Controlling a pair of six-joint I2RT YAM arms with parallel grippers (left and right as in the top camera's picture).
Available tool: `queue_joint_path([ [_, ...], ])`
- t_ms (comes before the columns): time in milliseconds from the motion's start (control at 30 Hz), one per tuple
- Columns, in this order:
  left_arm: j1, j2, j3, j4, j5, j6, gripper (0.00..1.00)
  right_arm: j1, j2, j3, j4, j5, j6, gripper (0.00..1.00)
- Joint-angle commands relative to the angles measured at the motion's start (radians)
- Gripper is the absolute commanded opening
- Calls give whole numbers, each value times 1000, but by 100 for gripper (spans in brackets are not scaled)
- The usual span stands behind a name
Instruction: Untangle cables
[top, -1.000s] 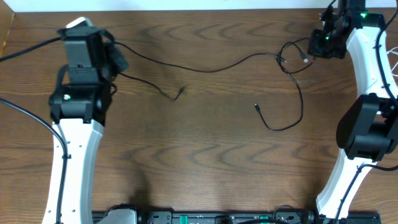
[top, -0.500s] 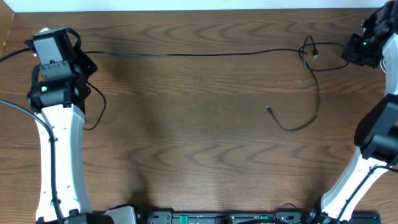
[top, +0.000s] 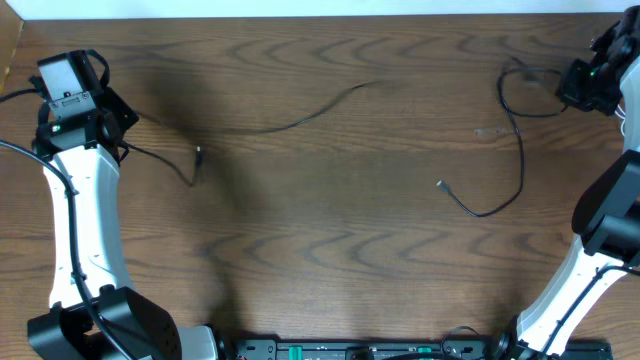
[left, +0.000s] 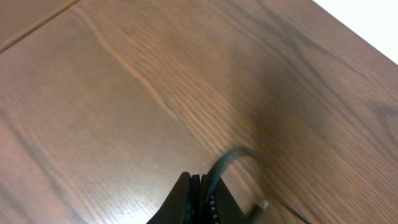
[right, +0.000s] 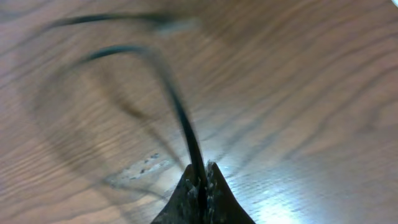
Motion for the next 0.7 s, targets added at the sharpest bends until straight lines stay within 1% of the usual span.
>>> queue_joint_path([
  [0, -43, 3, 16, 8, 78, 50, 8, 47, 13, -8, -15, -153, -98, 1],
  [167, -130, 3, 16, 5, 89, 50, 8, 157, 13, -8, -34, -153, -121, 1],
  [333, -217, 3, 16, -14, 219, 49, 8, 245, 10, -2, -31, -153, -124, 1],
  [433, -272, 3, 16, -22, 277, 47, 8, 259, -10, 30, -50, -154, -124, 1],
  [533, -317, 3, 16, -24, 283, 23, 8, 253, -57, 91, -93, -153, -124, 1],
  [667, -367, 3, 16, -23, 282, -12, 8, 223, -178, 193, -155, -135, -124, 1],
])
